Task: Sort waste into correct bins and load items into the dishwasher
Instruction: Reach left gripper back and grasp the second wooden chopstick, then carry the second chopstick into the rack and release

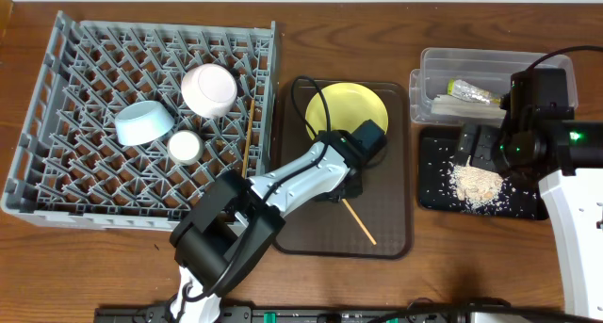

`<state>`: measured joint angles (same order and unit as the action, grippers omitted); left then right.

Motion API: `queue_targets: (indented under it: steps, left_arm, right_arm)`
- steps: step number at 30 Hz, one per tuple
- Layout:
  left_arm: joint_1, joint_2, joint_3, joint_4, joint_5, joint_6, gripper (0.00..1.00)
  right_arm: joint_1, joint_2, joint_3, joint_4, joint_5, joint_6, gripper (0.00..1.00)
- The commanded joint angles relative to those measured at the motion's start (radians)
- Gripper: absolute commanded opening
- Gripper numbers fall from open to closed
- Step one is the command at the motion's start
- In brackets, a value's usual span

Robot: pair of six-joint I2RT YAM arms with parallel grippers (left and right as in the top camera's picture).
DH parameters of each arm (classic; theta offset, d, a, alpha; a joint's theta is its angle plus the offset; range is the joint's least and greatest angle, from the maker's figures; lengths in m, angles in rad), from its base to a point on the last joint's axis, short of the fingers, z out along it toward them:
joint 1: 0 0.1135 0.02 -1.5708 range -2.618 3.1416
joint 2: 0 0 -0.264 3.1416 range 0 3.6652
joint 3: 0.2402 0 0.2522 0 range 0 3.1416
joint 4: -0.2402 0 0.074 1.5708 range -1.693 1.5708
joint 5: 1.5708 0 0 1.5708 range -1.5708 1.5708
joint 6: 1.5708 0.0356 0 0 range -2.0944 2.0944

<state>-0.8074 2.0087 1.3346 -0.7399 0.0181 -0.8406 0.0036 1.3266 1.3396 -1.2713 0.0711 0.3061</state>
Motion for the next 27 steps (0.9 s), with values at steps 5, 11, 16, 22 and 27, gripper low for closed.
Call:
queue_targets:
  steps: [5, 11, 16, 22, 27]
  left_arm:
    - [-0.004, 0.017, 0.007, -0.01, -0.01, -0.003, 0.27]
    - [-0.004, 0.017, 0.007, -0.01, -0.004, -0.003, 0.2]
    - [-0.004, 0.017, 0.007, -0.011, -0.004, -0.003, 0.11]
    - [0.002, 0.012, 0.008, -0.027, -0.004, -0.003, 0.08]
    - [0.025, -0.043, 0.008, -0.056, -0.005, -0.002, 0.08]
  right_arm:
    - [-0.004, -0.005, 0.003, -0.003, 0.003, -0.008, 0.99]
    - [-0.004, -0.004, 0.003, -0.005, 0.003, -0.008, 0.99]
    - [-0.004, -0.004, 0.003, -0.005, 0.003, -0.008, 0.99]
    - [-0.004, -0.004, 0.003, -0.005, 0.003, -0.008, 0.99]
    - [-0.004, -0.004, 0.003, -0.006, 0.003, -0.008, 0.99]
